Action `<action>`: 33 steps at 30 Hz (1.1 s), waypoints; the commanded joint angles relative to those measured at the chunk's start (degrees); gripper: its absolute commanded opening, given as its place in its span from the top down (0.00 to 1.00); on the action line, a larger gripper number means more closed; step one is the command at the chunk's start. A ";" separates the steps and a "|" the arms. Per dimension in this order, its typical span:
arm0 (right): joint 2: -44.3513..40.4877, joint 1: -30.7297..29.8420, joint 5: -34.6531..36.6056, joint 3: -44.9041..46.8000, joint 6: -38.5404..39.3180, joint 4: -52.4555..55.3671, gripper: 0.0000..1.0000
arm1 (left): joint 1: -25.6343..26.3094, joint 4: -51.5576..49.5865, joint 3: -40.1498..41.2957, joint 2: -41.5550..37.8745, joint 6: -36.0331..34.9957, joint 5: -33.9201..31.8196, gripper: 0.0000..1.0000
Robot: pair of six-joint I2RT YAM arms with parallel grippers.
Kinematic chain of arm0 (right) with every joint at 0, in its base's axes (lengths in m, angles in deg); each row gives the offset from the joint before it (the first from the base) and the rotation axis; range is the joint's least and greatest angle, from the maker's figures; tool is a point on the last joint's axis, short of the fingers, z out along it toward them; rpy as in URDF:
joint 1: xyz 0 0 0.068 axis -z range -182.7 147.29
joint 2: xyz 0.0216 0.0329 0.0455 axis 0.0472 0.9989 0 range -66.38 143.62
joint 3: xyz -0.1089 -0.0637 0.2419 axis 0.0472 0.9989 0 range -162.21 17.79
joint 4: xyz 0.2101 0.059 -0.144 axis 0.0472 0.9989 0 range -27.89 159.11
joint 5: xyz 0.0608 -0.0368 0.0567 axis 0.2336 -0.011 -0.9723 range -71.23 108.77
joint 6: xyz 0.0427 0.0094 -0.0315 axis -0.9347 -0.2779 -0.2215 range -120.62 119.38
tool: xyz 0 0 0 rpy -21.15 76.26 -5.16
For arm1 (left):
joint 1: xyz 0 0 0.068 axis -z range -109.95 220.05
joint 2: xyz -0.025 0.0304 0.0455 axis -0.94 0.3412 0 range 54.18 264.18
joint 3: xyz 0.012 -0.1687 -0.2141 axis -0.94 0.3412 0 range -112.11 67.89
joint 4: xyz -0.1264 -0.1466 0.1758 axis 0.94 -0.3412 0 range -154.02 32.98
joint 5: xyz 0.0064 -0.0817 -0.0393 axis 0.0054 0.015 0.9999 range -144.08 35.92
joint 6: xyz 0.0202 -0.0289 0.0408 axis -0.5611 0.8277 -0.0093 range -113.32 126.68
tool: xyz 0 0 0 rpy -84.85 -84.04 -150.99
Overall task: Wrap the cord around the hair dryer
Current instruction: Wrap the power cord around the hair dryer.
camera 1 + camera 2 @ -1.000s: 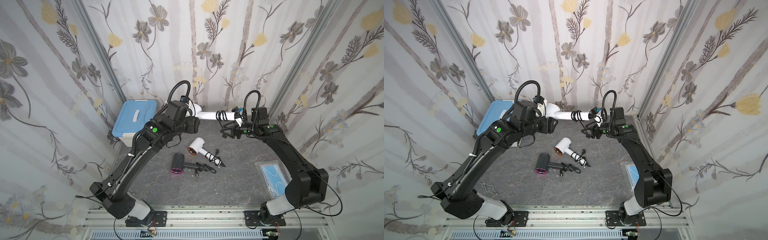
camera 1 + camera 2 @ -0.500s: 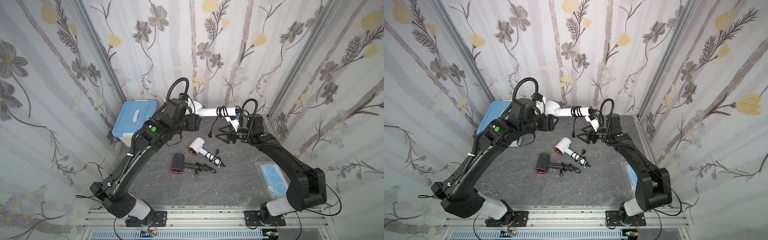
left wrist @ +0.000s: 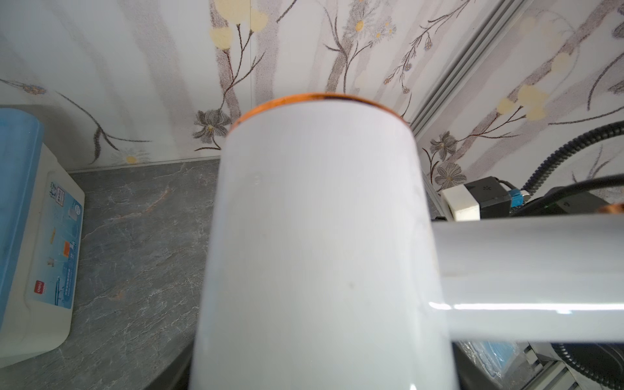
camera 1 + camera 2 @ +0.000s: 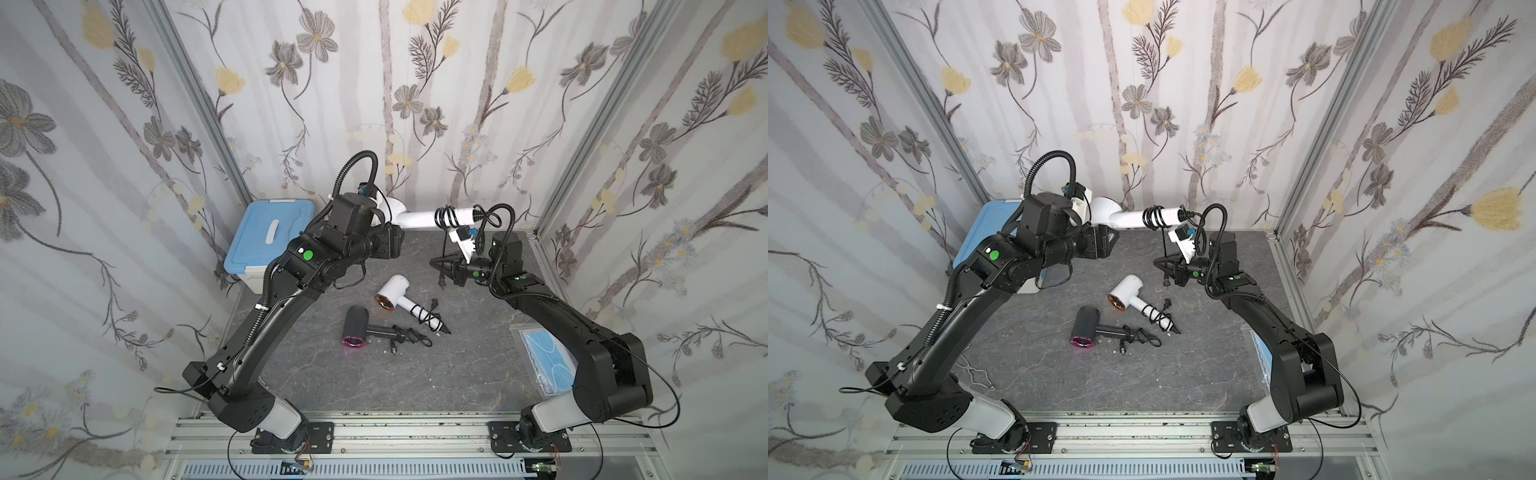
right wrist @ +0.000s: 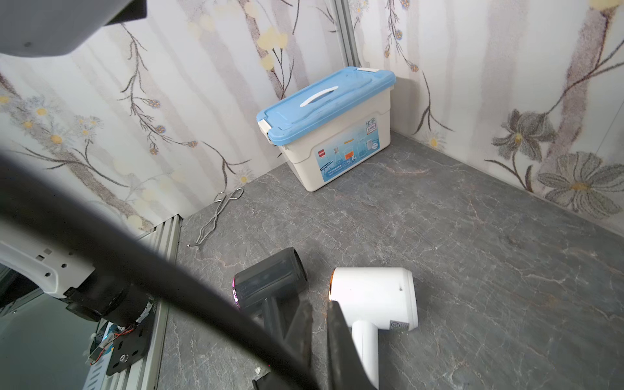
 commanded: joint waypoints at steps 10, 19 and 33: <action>-2.85 -3.87 10.67 3.79 -4.93 1.28 1.00 | -1.03 8.77 5.25 -2.00 12.44 -18.36 1.00; -6.81 -13.29 23.33 3.19 -3.29 13.16 1.00 | -1.10 12.37 13.84 -0.15 15.37 -37.58 1.00; -6.96 -22.14 37.15 -12.16 1.92 32.04 1.00 | -1.34 12.28 22.64 9.02 8.04 -46.16 1.00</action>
